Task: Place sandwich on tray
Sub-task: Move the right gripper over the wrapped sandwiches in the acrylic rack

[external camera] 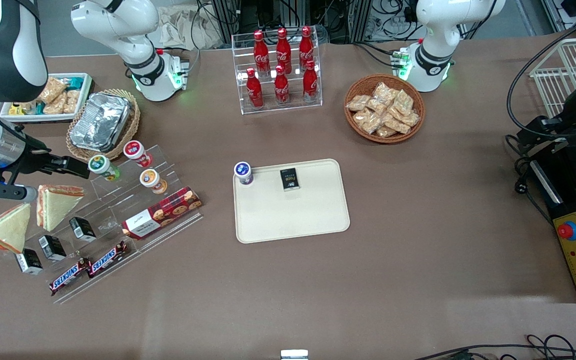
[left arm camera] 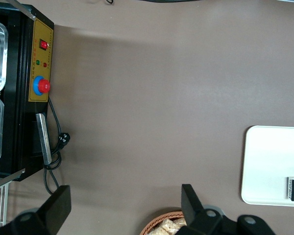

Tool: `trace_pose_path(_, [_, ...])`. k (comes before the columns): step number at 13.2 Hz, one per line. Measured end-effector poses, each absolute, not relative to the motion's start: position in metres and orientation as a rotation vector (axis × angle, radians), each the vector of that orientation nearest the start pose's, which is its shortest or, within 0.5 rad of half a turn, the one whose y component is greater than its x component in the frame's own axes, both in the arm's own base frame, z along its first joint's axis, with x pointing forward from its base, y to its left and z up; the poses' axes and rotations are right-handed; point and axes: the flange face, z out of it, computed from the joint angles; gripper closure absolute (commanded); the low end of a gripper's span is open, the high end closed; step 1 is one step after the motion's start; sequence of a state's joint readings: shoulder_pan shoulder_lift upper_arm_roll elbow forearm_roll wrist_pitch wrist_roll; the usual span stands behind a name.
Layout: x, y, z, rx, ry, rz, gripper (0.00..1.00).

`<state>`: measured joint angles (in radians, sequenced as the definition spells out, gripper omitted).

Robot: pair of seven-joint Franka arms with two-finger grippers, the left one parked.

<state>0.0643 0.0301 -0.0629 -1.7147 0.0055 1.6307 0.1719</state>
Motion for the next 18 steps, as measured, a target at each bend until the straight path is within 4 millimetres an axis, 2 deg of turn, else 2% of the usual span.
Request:
trace_pose_path(6, [0.56, 0.001, 0.545, -3.131, 0.273, 0.179, 0.01])
trace_pose_path(11, [0.558, -0.012, 0.553, -3.128, 0.306, 0.153, 0.01])
trace_pose_path(14, [0.554, -0.03, 0.561, -3.129, 0.32, 0.131, 0.01])
trace_pose_path(18, [0.551, -0.067, 0.564, -3.125, 0.322, 0.113, 0.01])
